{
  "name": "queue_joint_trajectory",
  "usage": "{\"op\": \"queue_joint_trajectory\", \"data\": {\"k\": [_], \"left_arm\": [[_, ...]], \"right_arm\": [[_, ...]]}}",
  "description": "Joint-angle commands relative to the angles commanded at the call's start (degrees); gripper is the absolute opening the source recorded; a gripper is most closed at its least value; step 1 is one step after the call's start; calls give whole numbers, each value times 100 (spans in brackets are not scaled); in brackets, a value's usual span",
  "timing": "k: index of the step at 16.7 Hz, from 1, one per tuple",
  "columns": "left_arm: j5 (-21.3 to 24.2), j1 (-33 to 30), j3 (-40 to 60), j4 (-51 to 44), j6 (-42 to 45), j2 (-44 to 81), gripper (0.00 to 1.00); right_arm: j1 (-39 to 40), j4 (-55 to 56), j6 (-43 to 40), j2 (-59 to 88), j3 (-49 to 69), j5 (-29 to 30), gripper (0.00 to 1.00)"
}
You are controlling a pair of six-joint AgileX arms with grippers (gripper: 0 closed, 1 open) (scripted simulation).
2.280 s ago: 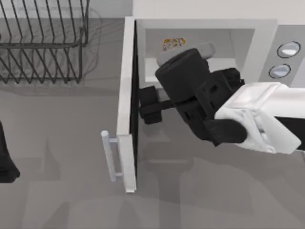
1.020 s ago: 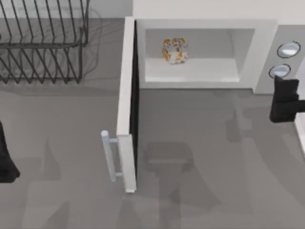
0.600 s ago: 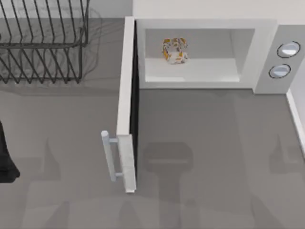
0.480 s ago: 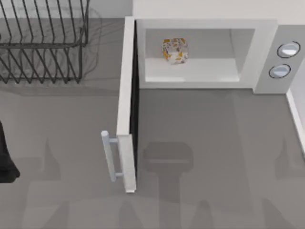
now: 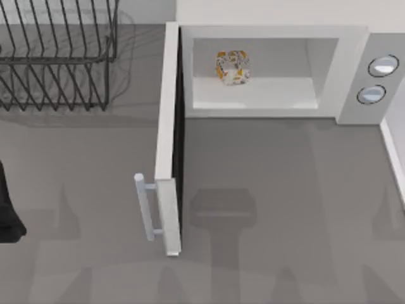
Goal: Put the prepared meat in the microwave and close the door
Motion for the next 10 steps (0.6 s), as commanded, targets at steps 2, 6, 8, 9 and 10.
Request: {"op": "queue_joint_trajectory", "data": {"k": [2,6,8,9,10], "left_arm": [[0,0,0,0,0,0,92],[0,0,0,0,0,0,62],[0,0,0,0,0,0,47],[0,0,0,0,0,0,40],[0,0,0,0,0,0,32]], "right_arm": [[0,0,0,0,0,0,100],[0,0,0,0,0,0,100],[0,0,0,0,0,0,100],[0,0,0,0,0,0,100],[0,0,0,0,0,0,100]]}}
